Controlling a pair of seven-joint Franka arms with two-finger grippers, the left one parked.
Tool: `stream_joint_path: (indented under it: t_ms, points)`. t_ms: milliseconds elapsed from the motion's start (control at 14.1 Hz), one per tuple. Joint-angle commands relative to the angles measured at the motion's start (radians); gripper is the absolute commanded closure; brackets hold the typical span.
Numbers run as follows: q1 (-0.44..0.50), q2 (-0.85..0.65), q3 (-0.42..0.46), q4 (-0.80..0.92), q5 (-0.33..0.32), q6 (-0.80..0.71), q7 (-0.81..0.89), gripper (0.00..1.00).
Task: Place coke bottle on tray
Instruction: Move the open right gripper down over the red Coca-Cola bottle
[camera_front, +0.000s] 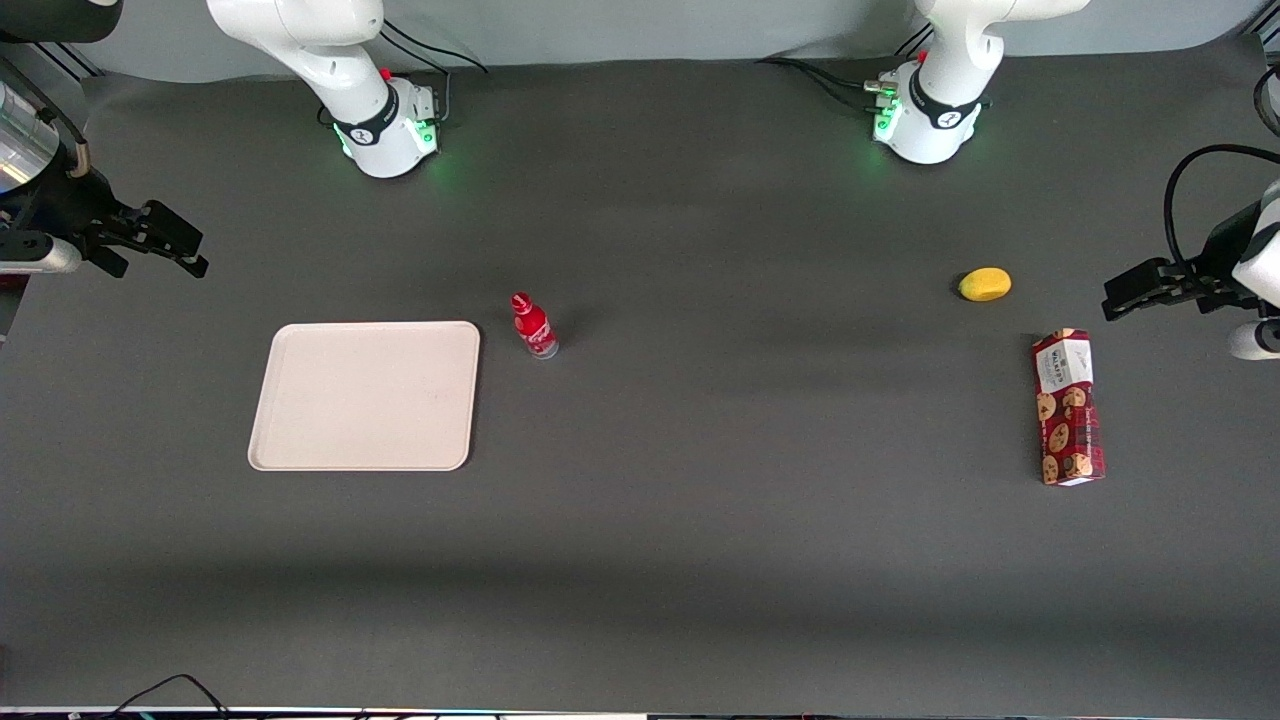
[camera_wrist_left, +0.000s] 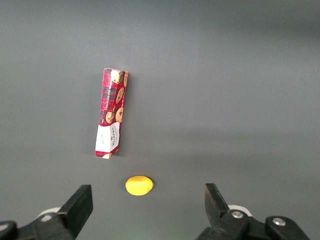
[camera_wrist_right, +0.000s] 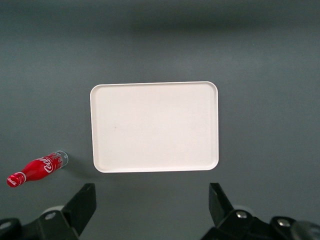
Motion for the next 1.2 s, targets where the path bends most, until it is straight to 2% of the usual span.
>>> stream_joint_path:
  t_ms: [0, 283, 424, 636, 919, 1131]
  points:
    - [0.005, -0.001, -0.002, 0.003, 0.008, -0.003, -0.025, 0.00]
    - [0.012, 0.040, 0.019, 0.049, 0.016, -0.003, -0.006, 0.00]
    - [0.014, 0.083, 0.108, 0.075, 0.019, -0.005, 0.064, 0.00]
    - [0.015, 0.169, 0.250, 0.122, 0.053, 0.006, 0.291, 0.00]
    - [0.014, 0.282, 0.448, 0.155, 0.041, 0.065, 0.554, 0.00]
    - [0.014, 0.321, 0.530, 0.077, 0.016, 0.165, 0.600, 0.00]
